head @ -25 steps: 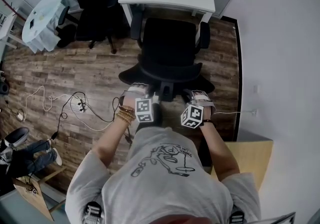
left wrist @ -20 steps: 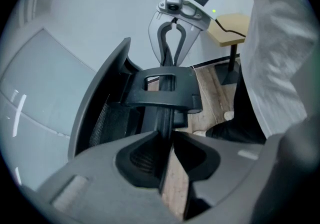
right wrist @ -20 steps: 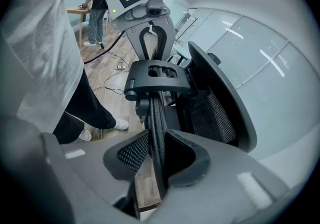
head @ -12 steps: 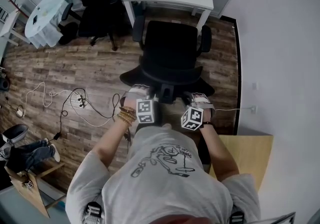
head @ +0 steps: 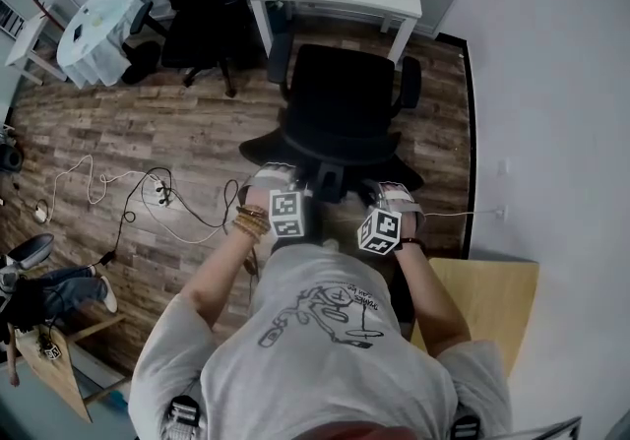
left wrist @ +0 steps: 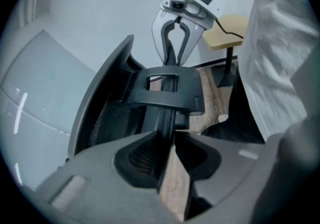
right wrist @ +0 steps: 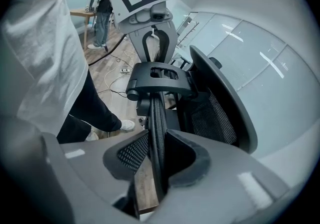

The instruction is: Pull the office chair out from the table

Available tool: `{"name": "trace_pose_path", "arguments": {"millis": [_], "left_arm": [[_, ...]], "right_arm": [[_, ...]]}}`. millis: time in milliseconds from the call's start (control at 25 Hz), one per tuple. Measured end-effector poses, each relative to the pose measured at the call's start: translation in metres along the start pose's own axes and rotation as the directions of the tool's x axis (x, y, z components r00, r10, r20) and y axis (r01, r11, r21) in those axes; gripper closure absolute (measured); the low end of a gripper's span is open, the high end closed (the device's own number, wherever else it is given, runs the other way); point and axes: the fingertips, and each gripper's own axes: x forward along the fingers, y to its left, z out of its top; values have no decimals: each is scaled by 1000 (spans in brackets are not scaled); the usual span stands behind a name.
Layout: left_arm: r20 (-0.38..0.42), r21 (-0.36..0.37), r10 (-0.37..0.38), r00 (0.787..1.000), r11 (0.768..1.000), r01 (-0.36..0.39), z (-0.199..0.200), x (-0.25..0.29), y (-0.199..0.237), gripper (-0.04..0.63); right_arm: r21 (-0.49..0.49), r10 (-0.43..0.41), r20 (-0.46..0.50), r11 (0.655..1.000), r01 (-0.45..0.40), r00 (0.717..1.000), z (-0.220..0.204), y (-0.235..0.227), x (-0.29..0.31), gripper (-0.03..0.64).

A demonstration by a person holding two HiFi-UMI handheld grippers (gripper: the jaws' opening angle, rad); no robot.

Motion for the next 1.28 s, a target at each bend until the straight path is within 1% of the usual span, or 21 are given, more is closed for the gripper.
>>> {"name": "trace_pose_path", "arguments": {"millis": [120, 200, 240, 320, 360, 440, 480, 560, 640, 680, 720, 760, 840, 880, 920, 960, 1040, 1120, 1160, 1200, 1280], "left_arm": [[2, -33, 3, 1000, 999, -3, 3, -6, -3, 488], [9, -45, 2, 1000, 999, -1, 7, -16, 2, 499], [22, -55, 6, 1000, 998, -5, 10, -24, 4, 511], [65, -98, 19, 998, 995, -12, 18, -42, 7, 560], [94, -132, 26, 995, 991, -13, 22, -52, 8, 560], [169, -220, 52, 984, 975, -14, 32, -75, 12, 585], [212, -268, 70, 975, 963, -11, 38, -87, 15, 592], [301, -355, 97, 948, 935, 17, 50, -110, 19, 592], [398, -424, 121, 909, 903, 66, 64, -133, 22, 592], [449, -459, 144, 882, 884, 89, 71, -146, 27, 593], [498, -499, 178, 849, 860, 112, 77, -159, 33, 592], [542, -540, 220, 811, 830, 136, 83, -174, 40, 594], [608, -614, 301, 735, 764, 196, 89, -205, 55, 594], [633, -638, 331, 700, 735, 230, 90, -219, 61, 594], [653, -654, 356, 668, 710, 260, 92, -232, 68, 594], [668, -664, 382, 638, 692, 281, 93, -243, 74, 594], [686, -678, 430, 587, 670, 302, 93, -263, 84, 594], [698, -687, 466, 544, 650, 324, 91, -284, 90, 594], [704, -688, 478, 526, 642, 338, 90, -294, 91, 594], [709, -687, 484, 513, 636, 351, 89, -302, 92, 594], [717, -683, 487, 499, 634, 363, 86, -312, 91, 594]], "right_arm": [[53, 20, 11, 998, -21, 1000, 2, 3, -8, 500], [105, 34, 41, 994, -39, 999, 8, -2, -18, 515], [135, 37, 62, 990, -45, 997, 12, -6, -25, 527], [207, 32, 109, 977, -54, 994, 20, -12, -42, 532], [252, 26, 139, 966, -60, 990, 26, -15, -50, 537], [356, 4, 212, 931, -81, 977, 38, -24, -69, 546], [409, -13, 254, 907, -95, 967, 44, -29, -79, 549], [505, -60, 333, 854, -125, 941, 58, -43, -102, 561], [578, -124, 395, 804, -141, 910, 72, -59, -126, 573], [606, -163, 418, 783, -141, 894, 80, -68, -138, 583], [627, -203, 438, 767, -136, 876, 89, -76, -150, 588], [644, -239, 459, 753, -135, 856, 99, -82, -161, 592], [668, -288, 507, 727, -159, 813, 123, -88, -184, 594], [677, -305, 530, 714, -178, 791, 135, -90, -195, 594], [684, -321, 551, 703, -196, 770, 146, -92, -206, 595], [688, -336, 566, 696, -207, 753, 156, -94, -215, 596], [691, -364, 587, 691, -213, 723, 171, -97, -230, 600], [692, -387, 598, 691, -209, 702, 186, -98, -243, 603], [692, -396, 603, 691, -207, 692, 193, -99, -248, 606], [694, -406, 607, 690, -207, 683, 199, -100, -253, 606], [699, -420, 615, 682, -215, 667, 209, -101, -261, 609]]}}
